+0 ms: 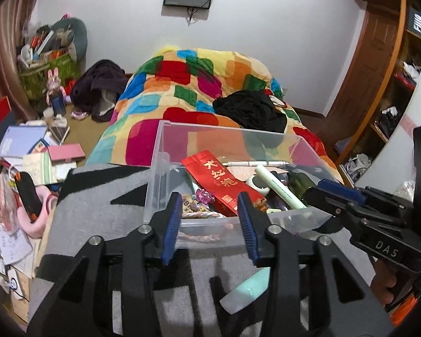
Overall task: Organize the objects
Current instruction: 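Carry the bracelet and domino block into the clear box and release both, then grasp the teal bottle with the left tool while the right tool grasps the blue Max pack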
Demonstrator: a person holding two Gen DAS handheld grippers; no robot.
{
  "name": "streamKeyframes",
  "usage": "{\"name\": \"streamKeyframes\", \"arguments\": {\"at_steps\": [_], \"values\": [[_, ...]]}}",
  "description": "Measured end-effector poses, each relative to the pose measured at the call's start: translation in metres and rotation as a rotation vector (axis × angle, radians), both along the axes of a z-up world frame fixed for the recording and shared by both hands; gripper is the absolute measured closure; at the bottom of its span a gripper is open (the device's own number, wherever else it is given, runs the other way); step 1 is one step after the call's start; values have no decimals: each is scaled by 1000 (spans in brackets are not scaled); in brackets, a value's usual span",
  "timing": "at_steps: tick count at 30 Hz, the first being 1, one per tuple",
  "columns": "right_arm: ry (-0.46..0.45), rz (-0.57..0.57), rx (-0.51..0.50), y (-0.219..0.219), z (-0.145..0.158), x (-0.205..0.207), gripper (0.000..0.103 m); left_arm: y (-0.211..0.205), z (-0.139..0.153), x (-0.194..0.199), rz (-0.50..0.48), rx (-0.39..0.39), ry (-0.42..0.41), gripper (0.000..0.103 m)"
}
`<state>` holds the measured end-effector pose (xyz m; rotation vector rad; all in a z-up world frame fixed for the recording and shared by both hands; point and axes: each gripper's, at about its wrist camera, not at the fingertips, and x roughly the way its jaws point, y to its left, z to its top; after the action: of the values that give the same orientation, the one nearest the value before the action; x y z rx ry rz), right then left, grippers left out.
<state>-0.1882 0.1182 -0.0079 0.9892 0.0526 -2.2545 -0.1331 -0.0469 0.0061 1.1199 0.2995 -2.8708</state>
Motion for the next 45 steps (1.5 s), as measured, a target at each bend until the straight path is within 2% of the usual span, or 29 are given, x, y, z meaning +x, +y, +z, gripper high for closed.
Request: {"name": "streamKeyframes", "arguments": {"at_steps": [4,6,10,12,20,27,35,39,41,44,45], "values": [[18,3,0,5,4,9,65,9,5,10,-25,-31,18,53],[27,4,2,9,6,15,63,13,6,16,-40,-40,22,44],[39,1,11,15,7,24,52,19,5,24,-51,-64,21,39],[45,-2,17,19,7,29,52,20,3,26,-52,-60,12,31],[34,-2,52,29,-4,43,49,21,-21,35,-83,-50,-67,30],[-37,4,149,25,-41,39,49,31,-48,39,-137,-52,-151,30],[-92,41,213,8,-64,31,49,52,-69,32,-238,-92,-221,30],[-109,51,245,-1,-74,25,49,58,-77,24,-257,-120,-246,30],[-97,48,255,-3,-75,25,49,60,-79,21,-263,-130,-250,36],[-92,50,256,-3,-75,25,51,65,-76,23,-290,-143,-232,59],[-85,47,259,-3,-75,26,57,66,-77,23,-292,-145,-230,68]]}}
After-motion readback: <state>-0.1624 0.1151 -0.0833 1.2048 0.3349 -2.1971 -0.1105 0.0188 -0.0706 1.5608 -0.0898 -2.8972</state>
